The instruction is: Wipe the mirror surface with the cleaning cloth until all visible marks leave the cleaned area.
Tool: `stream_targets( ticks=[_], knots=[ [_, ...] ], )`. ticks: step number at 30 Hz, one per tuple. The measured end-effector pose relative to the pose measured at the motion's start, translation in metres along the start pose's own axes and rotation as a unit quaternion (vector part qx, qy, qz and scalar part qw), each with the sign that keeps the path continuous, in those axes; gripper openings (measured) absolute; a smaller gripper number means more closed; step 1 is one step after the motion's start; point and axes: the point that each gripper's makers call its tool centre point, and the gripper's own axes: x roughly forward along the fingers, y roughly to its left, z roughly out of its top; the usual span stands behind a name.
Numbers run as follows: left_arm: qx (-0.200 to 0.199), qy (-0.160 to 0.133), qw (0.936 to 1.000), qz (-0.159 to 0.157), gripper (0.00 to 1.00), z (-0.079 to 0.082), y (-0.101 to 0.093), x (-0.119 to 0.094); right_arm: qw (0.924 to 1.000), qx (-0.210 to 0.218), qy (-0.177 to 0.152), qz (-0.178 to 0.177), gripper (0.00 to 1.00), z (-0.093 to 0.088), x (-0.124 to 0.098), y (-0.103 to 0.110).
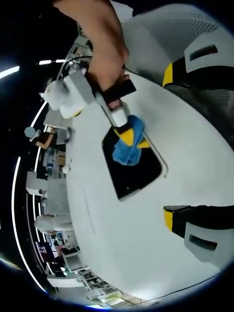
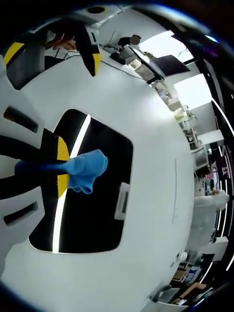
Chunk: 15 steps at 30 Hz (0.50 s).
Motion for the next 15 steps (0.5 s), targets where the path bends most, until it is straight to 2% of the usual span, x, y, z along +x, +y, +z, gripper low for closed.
stream_targets(
  ticks=[15],
  knots=[
    [0.002,0.008,1.0,0.001,1.0,-0.003,0.001,0.001,0.9991,-0.034,0.005,0.024,0.02,0.005,0.01,0.035]
  ],
)
